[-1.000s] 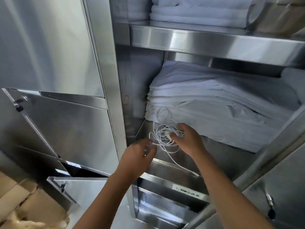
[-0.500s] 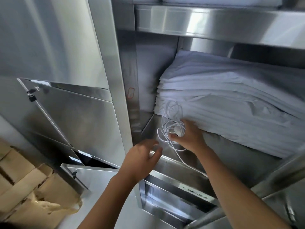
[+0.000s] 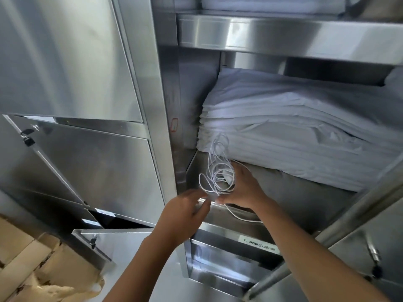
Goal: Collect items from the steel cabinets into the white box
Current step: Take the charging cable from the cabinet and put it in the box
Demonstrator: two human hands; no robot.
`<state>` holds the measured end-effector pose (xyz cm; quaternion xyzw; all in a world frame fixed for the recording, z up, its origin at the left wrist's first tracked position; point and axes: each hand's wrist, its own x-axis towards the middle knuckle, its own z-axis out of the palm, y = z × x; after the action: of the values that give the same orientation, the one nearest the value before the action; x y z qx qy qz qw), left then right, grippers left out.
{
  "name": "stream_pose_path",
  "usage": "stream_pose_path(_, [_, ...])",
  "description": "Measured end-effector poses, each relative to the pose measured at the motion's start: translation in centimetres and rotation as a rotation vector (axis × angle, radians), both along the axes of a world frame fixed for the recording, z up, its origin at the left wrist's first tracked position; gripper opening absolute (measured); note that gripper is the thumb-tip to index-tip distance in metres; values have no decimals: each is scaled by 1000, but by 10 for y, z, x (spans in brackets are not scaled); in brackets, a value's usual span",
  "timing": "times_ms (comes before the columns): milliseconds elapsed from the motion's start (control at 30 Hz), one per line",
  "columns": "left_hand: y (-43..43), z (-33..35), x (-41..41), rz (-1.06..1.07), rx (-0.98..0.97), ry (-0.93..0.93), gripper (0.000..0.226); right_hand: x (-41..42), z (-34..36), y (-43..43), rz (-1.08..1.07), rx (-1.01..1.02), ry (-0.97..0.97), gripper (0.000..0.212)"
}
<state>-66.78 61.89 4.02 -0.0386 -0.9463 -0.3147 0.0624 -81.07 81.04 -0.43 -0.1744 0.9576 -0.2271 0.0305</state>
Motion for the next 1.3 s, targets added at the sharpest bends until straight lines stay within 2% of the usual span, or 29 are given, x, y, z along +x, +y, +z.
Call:
stream_pose_path(100, [-8, 0, 5, 3, -18, 3, 30, 6, -2, -6, -83, -12, 48, 123])
stream_pose_path(233, [-17, -4, 12, -2, -43, -5, 32, 18, -8, -11, -145, -40, 132, 90])
stream_pose_path(400, [-25, -10, 20, -19, -59, -10, 28, 30, -7, -19, -186, -42, 172, 66])
stream_pose_path(667, [-38, -5, 25, -38, -68, 23, 32, 56, 1, -25, -229, 17, 230, 63])
stream_pose_path(867, [-48, -1, 26, -73, -78, 55, 30, 76, 4, -21, -334, -15, 179, 58])
stream_pose_path(1133, [-54, 4, 33, -129, -39, 58, 31, 112, 4, -28, -450, -167, 86, 47])
stream_pose_path(1233, [-58, 4, 36, -138, -36, 78, 32, 131, 3, -32, -515, -296, 75, 44])
stream_pose_path(1300, [-61, 2, 38, -146, -31, 97, 32, 143, 6, -34, -550, -391, 49, 32])
